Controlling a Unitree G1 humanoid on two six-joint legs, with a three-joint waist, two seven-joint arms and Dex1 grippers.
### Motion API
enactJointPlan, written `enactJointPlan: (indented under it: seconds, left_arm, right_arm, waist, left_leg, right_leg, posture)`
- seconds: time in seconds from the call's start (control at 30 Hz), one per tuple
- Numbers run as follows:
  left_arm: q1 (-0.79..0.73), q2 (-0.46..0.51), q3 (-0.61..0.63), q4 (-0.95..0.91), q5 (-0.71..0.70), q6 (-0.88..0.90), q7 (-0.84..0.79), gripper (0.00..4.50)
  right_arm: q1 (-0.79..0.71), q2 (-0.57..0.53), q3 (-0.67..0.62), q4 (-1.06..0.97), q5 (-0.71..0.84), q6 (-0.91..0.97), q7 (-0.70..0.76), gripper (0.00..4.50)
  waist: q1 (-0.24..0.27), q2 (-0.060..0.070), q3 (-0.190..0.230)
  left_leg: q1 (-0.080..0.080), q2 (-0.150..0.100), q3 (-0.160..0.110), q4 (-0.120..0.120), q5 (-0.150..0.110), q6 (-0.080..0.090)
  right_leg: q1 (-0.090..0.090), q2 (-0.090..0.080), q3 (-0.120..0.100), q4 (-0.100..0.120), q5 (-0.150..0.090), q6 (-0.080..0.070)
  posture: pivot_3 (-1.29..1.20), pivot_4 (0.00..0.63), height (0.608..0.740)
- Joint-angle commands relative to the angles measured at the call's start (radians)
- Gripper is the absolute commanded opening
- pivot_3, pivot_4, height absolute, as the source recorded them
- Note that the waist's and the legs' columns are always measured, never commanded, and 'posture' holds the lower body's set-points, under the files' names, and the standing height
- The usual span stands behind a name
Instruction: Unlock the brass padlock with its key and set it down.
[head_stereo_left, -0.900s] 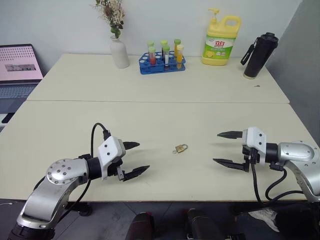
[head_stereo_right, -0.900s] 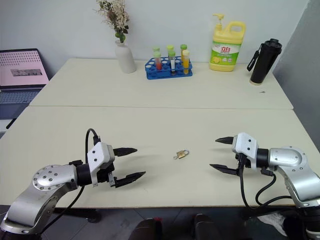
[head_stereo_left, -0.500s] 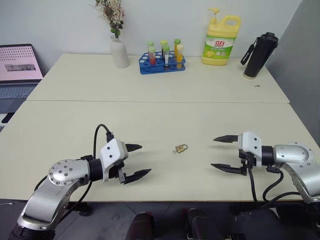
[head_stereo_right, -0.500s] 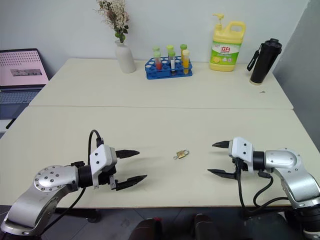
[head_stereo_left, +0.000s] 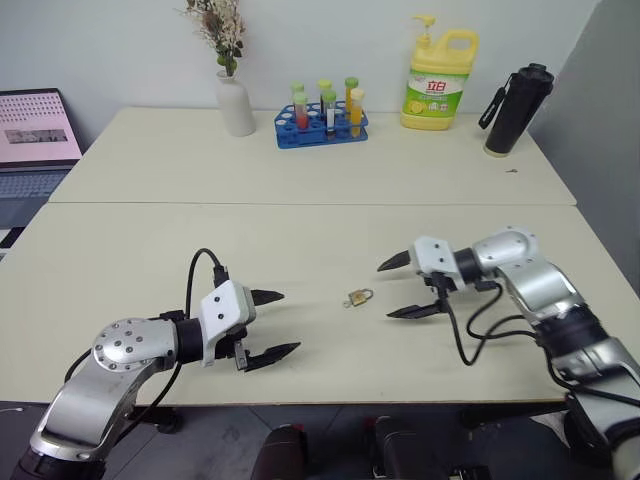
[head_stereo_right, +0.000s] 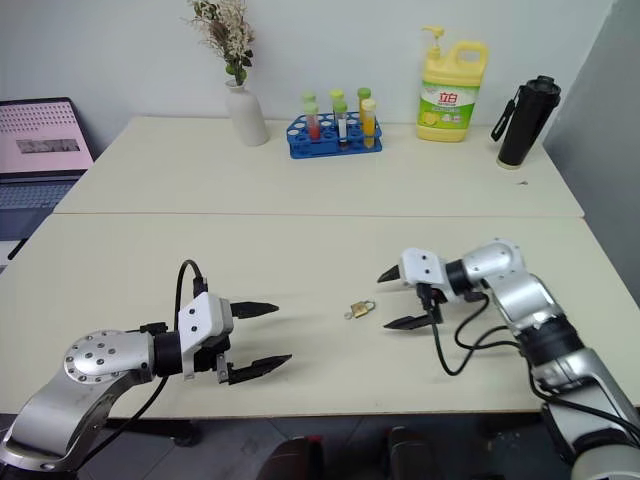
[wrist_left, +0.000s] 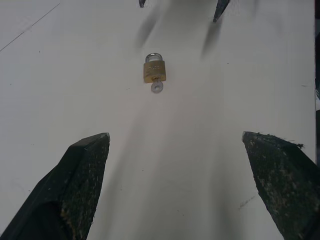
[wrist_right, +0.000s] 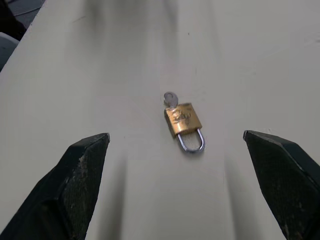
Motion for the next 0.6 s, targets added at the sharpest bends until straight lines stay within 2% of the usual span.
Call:
enactJointPlan:
  seconds: [0.03, 0.33, 0.6]
  left_arm:
    - [0.043, -0.002, 0.019, -0.038, 0.011, -0.040, 0.008, 4.43]
    - [0.114, -0.009, 0.024, -0.045, 0.034, -0.091, 0.017, 4.43]
    - [0.098, -0.005, 0.010, -0.027, 0.042, -0.106, 0.014, 4.43]
  right_arm:
    - [-0.077, 0.057, 0.020, 0.142, -0.042, -0.070, 0.030, 4.50]
    - [-0.182, 0.176, 0.046, 0.430, -0.118, -0.162, 0.075, 4.50]
    - [-0.180, 0.241, 0.033, 0.511, -0.161, -0.200, 0.040, 4.50]
  waist:
    - [0.003, 0.000, 0.000]
    - [0.001, 0.000, 0.000]
    - [0.000, 0.000, 0.000]
  left_leg:
    - [-0.001, 0.000, 0.000, 0.000, 0.000, 0.000]
    - [-0.001, -0.002, 0.000, 0.000, 0.000, 0.000]
    - [0.000, -0.001, -0.001, 0.000, 0.000, 0.000]
  right_leg:
    - [0.000, -0.001, 0.000, 0.000, 0.001, -0.001]
    - [-0.001, -0.004, -0.001, 0.000, 0.002, -0.004]
    - [-0.001, -0.003, -0.002, 0.001, 0.002, -0.004]
  posture:
    - [0.00, 0.150, 0.740]
    - [0.00, 0.150, 0.740]
    - [0.00, 0.150, 0.740]
